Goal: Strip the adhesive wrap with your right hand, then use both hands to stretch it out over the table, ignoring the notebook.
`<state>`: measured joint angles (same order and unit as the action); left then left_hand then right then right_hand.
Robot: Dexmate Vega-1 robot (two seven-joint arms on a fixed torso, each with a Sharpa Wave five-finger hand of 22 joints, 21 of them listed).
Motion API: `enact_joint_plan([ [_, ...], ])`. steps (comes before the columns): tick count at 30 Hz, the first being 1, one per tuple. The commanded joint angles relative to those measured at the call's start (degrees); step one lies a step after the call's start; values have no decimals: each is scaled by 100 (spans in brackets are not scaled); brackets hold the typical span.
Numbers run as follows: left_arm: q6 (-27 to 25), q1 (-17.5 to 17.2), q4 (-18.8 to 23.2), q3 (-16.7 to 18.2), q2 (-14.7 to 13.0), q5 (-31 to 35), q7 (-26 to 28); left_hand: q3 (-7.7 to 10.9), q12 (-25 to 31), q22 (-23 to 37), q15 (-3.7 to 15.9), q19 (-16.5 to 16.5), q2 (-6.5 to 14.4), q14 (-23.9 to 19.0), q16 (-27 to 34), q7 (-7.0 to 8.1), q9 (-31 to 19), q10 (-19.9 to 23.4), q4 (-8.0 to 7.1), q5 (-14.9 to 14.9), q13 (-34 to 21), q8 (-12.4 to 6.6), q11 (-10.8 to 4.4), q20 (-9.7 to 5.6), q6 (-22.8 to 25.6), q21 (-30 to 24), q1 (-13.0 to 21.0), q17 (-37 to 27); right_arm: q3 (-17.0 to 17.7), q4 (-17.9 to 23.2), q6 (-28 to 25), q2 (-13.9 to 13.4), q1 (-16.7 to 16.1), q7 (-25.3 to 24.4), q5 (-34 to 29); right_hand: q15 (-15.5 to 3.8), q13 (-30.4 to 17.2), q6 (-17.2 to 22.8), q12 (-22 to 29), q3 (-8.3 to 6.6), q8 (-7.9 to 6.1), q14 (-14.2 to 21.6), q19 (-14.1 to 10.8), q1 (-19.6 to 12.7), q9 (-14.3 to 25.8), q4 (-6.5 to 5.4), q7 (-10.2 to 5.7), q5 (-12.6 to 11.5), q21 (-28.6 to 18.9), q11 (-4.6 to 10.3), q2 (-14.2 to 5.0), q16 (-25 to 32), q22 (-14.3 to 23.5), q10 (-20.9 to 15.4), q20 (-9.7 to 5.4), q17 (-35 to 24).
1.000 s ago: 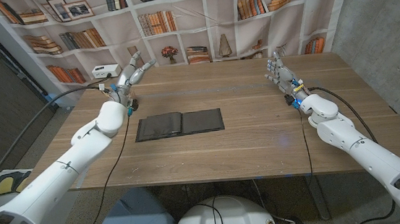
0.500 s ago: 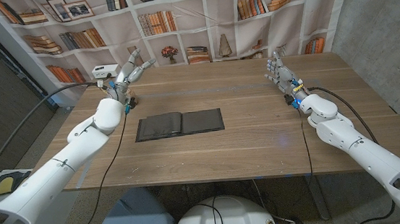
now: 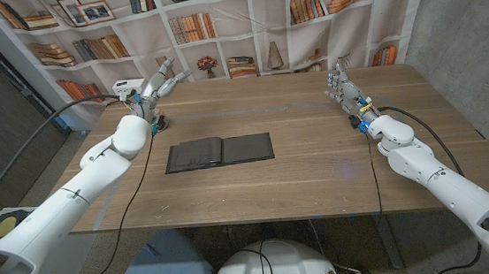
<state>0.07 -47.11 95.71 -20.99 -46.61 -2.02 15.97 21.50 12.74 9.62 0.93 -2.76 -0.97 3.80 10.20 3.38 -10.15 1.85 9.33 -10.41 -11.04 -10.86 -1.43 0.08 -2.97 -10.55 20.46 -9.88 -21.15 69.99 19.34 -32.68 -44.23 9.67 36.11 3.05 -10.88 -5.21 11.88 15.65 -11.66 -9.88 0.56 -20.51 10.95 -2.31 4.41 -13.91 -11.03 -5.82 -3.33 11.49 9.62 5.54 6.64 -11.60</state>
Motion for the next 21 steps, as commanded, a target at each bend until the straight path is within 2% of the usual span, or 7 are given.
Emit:
enact_joint_plan([
  [1, -79, 144, 13, -55, -84, 45, -190, 29, 31, 15, 26, 20, 15, 53, 9, 9, -9, -9, -22, 15, -35, -53, 8, -7, 63, -14, 68, -14, -20, -144, 42, -1, 73, 90, -20, -16, -20, 6, 40, 0, -29, -250, 16, 51, 14, -30, 7, 14, 13, -18, -20, 55, 14, -50, 10, -16],
  [21, -524, 167, 454, -31, -502, 326, -423, 34, 33, 16, 34, 26, 25, 55, 16, 5, -9, 18, -30, 15, -37, -54, -6, 33, 134, -16, 110, -13, -30, -462, 135, 92, 233, 296, 42, -23, -21, 43, 45, -11, -31, -218, 8, 41, 13, -24, 8, 13, 13, -10, -38, 58, 14, -94, 9, -8],
])
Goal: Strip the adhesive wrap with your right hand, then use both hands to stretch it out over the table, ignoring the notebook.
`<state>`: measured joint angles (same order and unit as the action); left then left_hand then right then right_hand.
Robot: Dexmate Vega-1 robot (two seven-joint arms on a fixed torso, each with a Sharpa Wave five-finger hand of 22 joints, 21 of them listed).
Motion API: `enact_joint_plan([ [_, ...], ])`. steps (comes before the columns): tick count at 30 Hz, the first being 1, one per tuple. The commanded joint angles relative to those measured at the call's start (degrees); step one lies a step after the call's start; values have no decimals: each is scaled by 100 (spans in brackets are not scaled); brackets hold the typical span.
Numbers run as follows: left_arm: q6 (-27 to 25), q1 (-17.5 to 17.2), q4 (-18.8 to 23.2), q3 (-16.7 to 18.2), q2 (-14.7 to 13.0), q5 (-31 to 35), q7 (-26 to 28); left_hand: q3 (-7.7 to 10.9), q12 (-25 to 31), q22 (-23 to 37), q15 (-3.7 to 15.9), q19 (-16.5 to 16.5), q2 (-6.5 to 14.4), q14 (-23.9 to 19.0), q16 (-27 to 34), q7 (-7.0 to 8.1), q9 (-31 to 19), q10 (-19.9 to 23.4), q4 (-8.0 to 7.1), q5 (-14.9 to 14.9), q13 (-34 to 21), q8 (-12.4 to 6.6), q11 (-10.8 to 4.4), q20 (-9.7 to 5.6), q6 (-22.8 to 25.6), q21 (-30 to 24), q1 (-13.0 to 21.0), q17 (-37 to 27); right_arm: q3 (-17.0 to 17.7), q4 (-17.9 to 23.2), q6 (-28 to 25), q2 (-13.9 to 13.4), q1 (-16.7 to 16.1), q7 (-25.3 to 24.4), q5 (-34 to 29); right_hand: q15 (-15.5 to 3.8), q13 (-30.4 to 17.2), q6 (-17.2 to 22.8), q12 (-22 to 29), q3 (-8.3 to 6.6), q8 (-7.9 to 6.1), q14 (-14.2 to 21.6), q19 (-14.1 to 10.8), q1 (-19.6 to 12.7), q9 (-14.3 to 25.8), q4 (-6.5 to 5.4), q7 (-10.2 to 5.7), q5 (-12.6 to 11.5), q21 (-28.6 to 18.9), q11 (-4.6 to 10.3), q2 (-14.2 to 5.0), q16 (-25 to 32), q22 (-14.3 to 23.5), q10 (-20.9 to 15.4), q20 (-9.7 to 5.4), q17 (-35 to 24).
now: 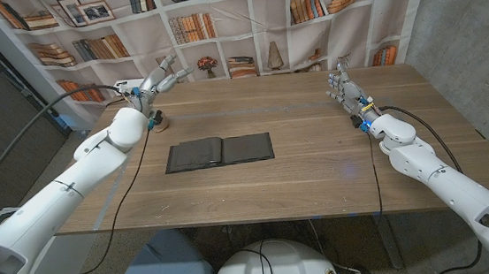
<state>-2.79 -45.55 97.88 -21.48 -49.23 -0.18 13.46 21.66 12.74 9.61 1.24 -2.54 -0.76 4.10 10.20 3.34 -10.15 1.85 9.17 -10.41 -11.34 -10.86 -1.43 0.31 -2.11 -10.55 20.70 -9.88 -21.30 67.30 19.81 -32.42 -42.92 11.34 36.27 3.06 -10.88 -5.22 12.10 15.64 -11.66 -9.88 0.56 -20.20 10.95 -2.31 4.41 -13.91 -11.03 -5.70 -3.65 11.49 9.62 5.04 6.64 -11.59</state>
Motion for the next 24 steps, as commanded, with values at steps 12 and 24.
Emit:
enact_joint_plan([
  [12, -423, -60, 375, 85, -409, 242, -205, 24, 54, 16, 23, -19, 18, -11, 30, 21, -10, 88, -19, 14, -8, -69, -26, 14, 144, -25, 120, -11, -59, -264, 82, 92, 155, 99, -40, -18, -20, 82, 24, -14, -35, -178, -5, 3, 11, -18, 12, 13, 11, -10, -9, 65, 14, -76, 7, -4],
  [24, -584, 91, 337, -52, -500, 526, -298, 37, 57, 16, 34, -33, 40, -23, 31, 32, -10, 112, -20, 12, -8, -63, -47, 18, 177, -29, 158, -10, -93, -253, 20, 91, 181, 30, -97, -23, -20, 93, 20, -16, -31, -180, -8, -1, 9, -15, 5, 14, 12, -18, -11, 59, 13, -82, 1, -1],
])
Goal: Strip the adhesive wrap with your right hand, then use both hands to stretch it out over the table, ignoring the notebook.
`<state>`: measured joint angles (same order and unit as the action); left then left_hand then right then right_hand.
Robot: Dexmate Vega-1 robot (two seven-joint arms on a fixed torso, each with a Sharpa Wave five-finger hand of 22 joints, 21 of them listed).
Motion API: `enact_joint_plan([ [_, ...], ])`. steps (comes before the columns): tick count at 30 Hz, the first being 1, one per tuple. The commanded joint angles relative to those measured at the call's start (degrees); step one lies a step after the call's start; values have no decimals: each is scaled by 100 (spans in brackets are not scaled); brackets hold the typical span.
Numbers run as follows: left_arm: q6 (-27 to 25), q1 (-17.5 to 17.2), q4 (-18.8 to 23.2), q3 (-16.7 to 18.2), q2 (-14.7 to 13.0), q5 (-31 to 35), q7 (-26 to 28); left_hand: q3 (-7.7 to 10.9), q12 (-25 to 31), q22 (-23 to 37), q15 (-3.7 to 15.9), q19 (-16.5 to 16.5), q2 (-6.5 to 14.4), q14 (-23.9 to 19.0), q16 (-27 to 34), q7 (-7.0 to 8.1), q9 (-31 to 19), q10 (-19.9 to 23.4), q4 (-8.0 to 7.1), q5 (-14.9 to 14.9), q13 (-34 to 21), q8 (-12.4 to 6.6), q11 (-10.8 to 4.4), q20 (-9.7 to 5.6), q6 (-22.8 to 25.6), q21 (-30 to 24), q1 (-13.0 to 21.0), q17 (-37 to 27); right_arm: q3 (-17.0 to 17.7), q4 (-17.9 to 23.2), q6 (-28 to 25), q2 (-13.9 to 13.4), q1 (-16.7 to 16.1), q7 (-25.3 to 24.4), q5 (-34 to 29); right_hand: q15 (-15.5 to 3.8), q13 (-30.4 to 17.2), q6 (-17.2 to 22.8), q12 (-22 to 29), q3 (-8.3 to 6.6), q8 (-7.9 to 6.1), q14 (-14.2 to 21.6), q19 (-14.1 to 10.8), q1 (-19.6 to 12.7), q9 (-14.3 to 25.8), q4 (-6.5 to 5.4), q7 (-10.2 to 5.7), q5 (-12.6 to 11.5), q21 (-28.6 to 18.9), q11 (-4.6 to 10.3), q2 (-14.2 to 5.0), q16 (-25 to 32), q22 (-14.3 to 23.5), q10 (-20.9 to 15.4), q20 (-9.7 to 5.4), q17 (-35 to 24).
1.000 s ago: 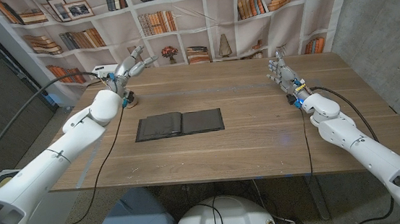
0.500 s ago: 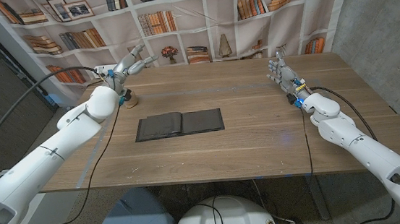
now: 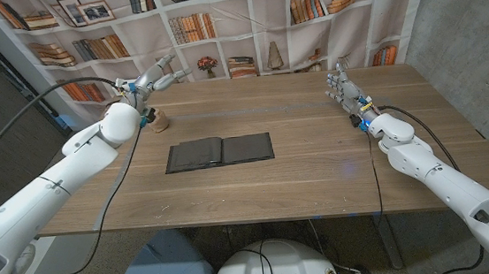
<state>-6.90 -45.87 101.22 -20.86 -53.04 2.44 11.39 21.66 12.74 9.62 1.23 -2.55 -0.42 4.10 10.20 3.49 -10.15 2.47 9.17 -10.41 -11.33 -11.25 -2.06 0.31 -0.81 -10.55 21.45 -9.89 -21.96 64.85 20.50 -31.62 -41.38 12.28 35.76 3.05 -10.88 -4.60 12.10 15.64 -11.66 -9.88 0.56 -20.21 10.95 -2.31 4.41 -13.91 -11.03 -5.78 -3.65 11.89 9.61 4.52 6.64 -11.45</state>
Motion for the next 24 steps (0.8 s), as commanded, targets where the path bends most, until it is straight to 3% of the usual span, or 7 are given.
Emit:
enact_joint_plan([
  [1, -164, 131, -10, -116, -115, 266, -97, 38, 57, 16, 35, -33, 7, -23, 31, 18, -10, 51, -20, 12, -9, -23, 15, 20, 46, -29, 85, -10, -31, -8, -50, 12, 27, -68, -50, -25, -20, 33, 19, -16, -31, -178, -7, -1, 9, -15, 7, 14, 12, -7, -11, 20, 14, -30, 3, -15],
  [8, -187, 223, -62, -195, -148, 460, -109, 46, 57, 16, 45, -40, 21, -27, 31, 15, -11, 63, -20, 12, -10, -22, 11, 9, 74, -30, 112, -10, -26, 49, -69, 0, -9, -113, -53, -21, -20, 36, 14, -17, -27, -181, -8, -3, 8, -12, 7, 15, 13, -8, -11, 15, 13, -28, 2, -14],
  [14, -325, 288, 22, -299, -276, 781, -180, 59, 148, 10, 110, -276, 39, -329, 100, -2, -13, 364, -14, 16, -14, -38, -74, -150, 243, -85, 214, -6, -12, 69, -54, 5, -37, -128, -36, -25, -20, 41, 11, -19, -24, -183, -9, -5, 7, -10, 7, 16, 14, -10, -13, 11, 13, -32, 1, -12],
  [24, -456, 375, 56, -391, -356, 1125, -272, 62, 134, 9, 129, -258, 42, -325, 77, 9, -13, 360, -13, 16, -14, -45, -74, -157, 311, -63, 247, -6, -2, 141, -53, -15, -87, -141, -27, -26, -20, 47, 6, -22, -19, -181, -10, -7, 6, -8, 9, 16, 15, -4, -18, 8, 13, -34, 2, -11],
])
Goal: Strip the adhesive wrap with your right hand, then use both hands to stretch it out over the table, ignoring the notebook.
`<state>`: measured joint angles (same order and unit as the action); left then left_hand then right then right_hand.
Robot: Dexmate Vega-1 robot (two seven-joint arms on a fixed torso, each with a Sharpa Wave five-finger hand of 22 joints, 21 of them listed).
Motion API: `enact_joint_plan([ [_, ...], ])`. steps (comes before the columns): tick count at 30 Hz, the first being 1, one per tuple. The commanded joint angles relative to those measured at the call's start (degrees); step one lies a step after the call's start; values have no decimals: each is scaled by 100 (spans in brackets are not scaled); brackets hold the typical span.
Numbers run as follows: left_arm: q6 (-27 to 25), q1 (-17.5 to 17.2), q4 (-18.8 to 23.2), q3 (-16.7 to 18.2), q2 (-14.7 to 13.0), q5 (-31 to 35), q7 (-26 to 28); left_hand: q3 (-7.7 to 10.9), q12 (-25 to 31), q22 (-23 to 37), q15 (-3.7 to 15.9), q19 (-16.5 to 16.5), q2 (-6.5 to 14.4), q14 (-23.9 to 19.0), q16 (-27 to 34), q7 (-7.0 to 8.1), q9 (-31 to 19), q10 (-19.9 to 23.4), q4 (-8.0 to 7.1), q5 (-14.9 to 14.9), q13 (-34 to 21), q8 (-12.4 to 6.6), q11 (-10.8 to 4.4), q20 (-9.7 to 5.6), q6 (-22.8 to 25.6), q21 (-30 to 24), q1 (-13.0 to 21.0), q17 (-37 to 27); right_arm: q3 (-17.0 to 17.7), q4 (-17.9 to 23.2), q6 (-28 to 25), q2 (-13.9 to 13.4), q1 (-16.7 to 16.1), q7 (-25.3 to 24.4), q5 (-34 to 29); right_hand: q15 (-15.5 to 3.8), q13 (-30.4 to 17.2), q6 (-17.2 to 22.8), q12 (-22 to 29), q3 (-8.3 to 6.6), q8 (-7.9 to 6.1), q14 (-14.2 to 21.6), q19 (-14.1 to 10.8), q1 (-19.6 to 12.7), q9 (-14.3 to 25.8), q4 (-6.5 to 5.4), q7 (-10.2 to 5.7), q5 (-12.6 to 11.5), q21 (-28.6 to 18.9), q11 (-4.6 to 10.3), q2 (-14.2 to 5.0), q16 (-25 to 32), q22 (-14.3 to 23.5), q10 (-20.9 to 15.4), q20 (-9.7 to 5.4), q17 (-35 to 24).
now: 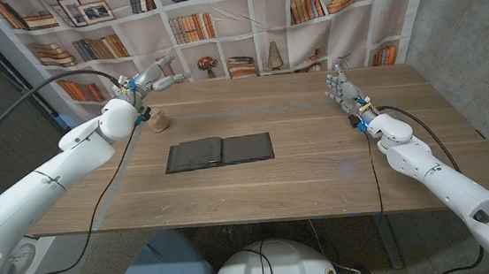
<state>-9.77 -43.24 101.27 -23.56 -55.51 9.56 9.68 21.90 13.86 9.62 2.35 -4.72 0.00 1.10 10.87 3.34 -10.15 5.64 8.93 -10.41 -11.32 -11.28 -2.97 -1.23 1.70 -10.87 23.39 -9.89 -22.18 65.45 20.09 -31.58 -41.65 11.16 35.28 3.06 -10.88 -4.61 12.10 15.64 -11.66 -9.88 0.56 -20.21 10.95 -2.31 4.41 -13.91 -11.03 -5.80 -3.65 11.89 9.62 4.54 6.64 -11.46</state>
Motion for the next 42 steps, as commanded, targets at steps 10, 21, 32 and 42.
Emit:
enact_joint_plan([
  [10, -289, 322, 95, -293, -253, 895, -377, 47, 25, 9, 25, -32, 14, -56, 3, 32, -15, 83, 15, 13, -17, -44, -26, 33, 126, -14, 105, -5, 23, 40, -19, 7, -52, -21, 48, -28, -20, 49, 3, -25, -14, -177, -11, -9, 5, -6, 9, 17, 16, -3, -22, 7, 13, -38, 6, -8],
  [21, -36, 671, -107, -591, -281, 1659, -513, 27, 72, 9, 112, -102, -11, -177, 19, 69, -21, 253, 7, 14, -25, -76, -66, -52, 320, -22, 144, -7, 12, 11, -3, 10, -24, -11, 24, -28, -21, 45, -1, -29, -7, -176, -11, -13, 4, -3, 6, 18, 17, -6, -28, 4, 13, -43, 6, -7],
  [32, 134, 813, -246, -698, -218, 2191, -538, -9, 107, 7, 120, -269, -67, -331, 34, 65, -25, 400, 5, 5, -35, -112, -94, -41, 557, -50, 171, -10, 46, 94, -26, -44, -64, -24, 44, -27, -21, 44, -6, -35, -2, -175, -13, -20, 4, 1, 11, 19, 17, -5, -36, 1, 13, -39, 11, -6],
  [42, 399, 1013, -434, -827, -218, 2522, -750, 168, 64, 6, 160, -227, 167, -253, -25, 111, -28, 366, 63, -65, -39, -91, -110, -46, 636, -5, 467, -12, 36, 129, -119, -112, -48, 38, 52, -32, -21, 15, -19, -49, 14, -198, 12, -43, 5, 14, 4, 21, 28, -8, -52, -13, 13, -24, 8, -4],
])
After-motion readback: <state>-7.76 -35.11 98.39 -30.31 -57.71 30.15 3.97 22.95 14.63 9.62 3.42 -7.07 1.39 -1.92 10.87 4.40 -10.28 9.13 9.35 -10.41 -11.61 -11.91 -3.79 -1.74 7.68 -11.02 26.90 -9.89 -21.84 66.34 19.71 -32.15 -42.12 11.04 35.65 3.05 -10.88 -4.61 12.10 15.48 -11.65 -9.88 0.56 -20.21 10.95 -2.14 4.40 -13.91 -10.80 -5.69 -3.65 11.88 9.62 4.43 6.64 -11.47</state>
